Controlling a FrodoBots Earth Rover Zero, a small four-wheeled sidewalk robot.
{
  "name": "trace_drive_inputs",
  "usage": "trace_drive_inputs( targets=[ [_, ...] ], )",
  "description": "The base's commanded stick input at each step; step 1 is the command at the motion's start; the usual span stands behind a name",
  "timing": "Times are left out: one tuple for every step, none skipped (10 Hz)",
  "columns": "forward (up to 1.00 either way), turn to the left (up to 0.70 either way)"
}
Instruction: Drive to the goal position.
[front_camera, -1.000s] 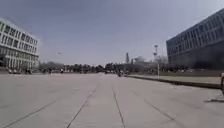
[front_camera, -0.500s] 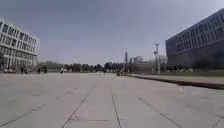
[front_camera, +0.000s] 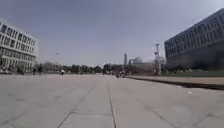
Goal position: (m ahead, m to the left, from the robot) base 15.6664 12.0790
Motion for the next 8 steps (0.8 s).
trace_drive_inputs(
  targets=[
    [1.0,0.0],
    [1.0,-0.16],
    [1.0,-0.27],
    [1.0,-0.38],
    [1.0,-0.27],
    [1.0,-0.09],
    [1.0,0.0],
    [1.0,0.0]
  ],
)
